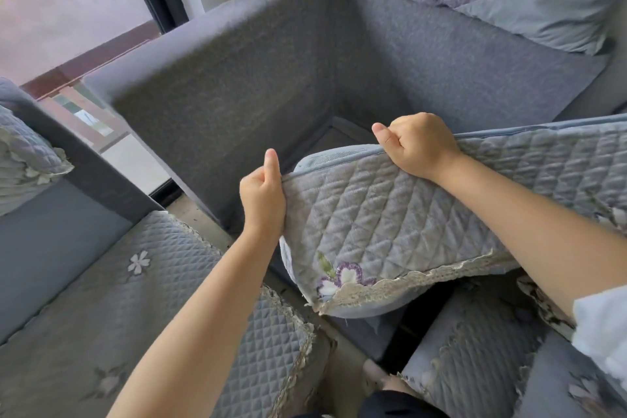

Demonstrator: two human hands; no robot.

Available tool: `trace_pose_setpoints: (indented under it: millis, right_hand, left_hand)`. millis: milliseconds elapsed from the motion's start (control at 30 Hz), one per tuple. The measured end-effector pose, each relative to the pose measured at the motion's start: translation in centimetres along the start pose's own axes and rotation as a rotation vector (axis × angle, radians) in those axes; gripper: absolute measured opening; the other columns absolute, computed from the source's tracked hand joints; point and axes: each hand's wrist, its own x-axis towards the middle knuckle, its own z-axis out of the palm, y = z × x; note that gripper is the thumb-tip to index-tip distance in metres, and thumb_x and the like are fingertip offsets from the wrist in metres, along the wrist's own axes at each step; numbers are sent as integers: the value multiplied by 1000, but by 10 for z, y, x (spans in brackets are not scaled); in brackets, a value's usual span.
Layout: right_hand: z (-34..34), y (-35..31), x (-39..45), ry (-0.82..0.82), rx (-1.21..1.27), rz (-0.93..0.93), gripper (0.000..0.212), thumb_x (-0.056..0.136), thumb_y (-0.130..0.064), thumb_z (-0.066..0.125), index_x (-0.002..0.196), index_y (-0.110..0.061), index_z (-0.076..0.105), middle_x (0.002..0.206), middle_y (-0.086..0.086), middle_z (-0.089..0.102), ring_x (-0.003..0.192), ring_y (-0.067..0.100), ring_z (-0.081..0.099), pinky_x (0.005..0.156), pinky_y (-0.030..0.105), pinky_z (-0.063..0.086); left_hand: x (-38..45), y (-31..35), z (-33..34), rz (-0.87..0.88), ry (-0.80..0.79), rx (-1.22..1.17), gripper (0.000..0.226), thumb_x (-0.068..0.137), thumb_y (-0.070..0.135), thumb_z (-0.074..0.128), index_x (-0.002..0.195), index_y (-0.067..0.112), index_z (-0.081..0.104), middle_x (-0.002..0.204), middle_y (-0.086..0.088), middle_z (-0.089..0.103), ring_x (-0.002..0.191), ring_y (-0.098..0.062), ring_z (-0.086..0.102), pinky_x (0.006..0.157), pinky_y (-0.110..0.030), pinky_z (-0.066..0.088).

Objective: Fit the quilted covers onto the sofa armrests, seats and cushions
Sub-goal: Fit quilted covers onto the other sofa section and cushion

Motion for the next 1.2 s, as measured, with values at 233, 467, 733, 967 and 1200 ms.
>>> trace_pose_setpoints:
  millis: [233,467,733,967,1200]
  right_hand:
    - [-3,-6,-5,-68,152,106,48,87,-33,35,49,-31,6,42,-18,8,37,17,21,42,13,9]
    - [0,-12,5,-199,55,90,60,86,-61,27,49,-14,27,47,-8,20,41,17,29,47,9,12]
    - [-12,-8,-9,-458,108,99,89,61,-89,11,49,-8,47,54,0,46,56,23,47,53,30,37]
    - [-11,-16,-8,-368,120,97,47,78,-58,30,48,-27,10,45,-11,15,46,20,30,45,17,15]
    - [-27,-16,-3,-609,56,222,63,78,-65,31,57,-7,45,62,2,48,64,23,48,55,27,35]
  left_hand:
    - [41,4,18,-38,-218,118,46,95,36,41,63,13,65,55,10,60,58,-3,56,67,-21,47]
    - [48,1,13,-67,-221,123,68,96,37,40,29,23,30,31,12,29,37,-5,28,48,-25,28]
    - [21,-1,4,-76,-158,127,54,98,33,33,55,11,58,63,-2,57,63,-14,51,67,-29,44]
    - [9,-43,-43,-111,-584,139,55,76,-11,52,104,36,49,117,13,50,122,-18,45,102,-37,40]
    - [27,-34,-27,79,-532,431,42,72,-26,50,99,1,67,111,11,46,118,-16,44,101,-38,43]
